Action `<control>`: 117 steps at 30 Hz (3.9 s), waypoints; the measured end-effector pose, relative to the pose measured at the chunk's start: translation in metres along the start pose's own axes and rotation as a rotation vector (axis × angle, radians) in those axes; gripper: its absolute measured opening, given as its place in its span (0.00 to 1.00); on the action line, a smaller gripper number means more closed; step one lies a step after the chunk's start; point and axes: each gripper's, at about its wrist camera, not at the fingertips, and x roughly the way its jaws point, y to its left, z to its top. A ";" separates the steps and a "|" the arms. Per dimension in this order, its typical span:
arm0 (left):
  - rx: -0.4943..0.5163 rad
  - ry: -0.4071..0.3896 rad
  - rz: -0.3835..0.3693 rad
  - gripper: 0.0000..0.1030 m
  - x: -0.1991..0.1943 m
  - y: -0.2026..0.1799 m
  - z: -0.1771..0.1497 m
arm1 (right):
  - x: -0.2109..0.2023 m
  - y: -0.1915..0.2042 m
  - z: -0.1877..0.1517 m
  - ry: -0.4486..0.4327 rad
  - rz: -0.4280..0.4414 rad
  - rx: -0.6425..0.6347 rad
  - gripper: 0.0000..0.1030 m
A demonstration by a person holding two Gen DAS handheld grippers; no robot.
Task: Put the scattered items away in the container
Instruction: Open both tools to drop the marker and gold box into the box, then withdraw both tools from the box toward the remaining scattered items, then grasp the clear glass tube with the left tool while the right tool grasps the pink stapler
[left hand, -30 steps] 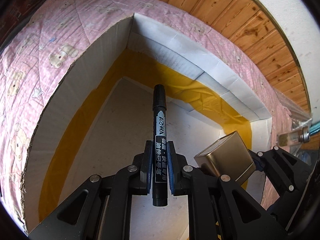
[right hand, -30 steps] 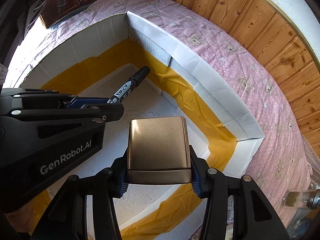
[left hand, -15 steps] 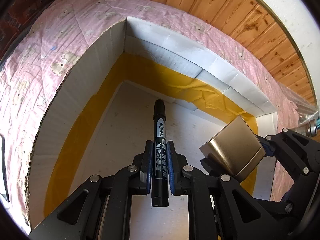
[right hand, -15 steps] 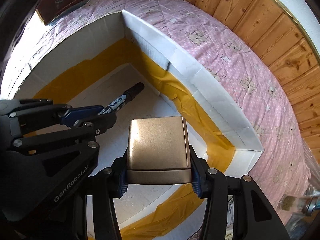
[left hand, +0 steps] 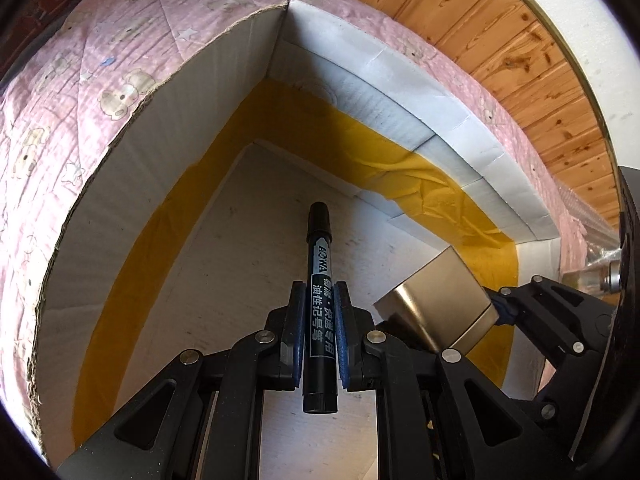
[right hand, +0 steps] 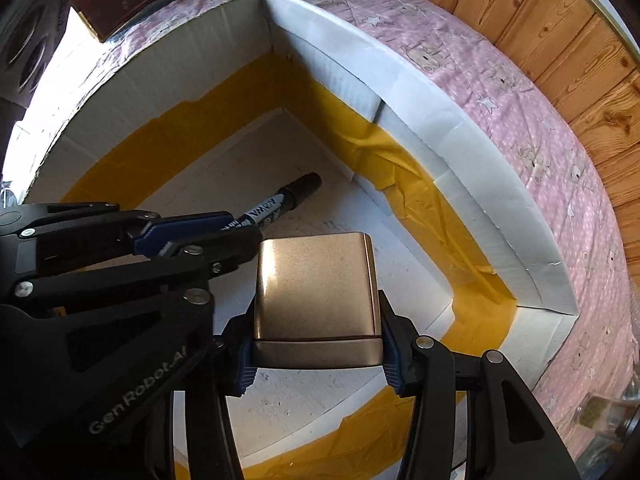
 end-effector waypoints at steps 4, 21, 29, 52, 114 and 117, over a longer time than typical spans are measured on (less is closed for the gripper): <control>-0.009 0.004 0.015 0.14 0.004 0.001 0.001 | 0.003 -0.005 0.004 0.011 -0.005 0.024 0.50; -0.011 -0.031 -0.032 0.41 -0.030 0.005 -0.025 | -0.061 -0.007 -0.033 -0.145 -0.051 0.100 0.53; 0.034 -0.165 0.014 0.42 -0.079 -0.004 -0.068 | -0.103 0.026 -0.072 -0.221 -0.062 0.054 0.55; 0.100 -0.393 -0.040 0.43 -0.153 -0.016 -0.167 | -0.154 0.068 -0.170 -0.452 -0.085 0.052 0.55; 0.585 -0.299 -0.002 0.47 -0.010 -0.174 -0.234 | -0.014 -0.082 -0.348 -0.404 -0.017 0.780 0.46; 0.566 -0.253 0.004 0.47 0.009 -0.179 -0.225 | -0.006 -0.091 -0.358 -0.383 0.031 0.823 0.46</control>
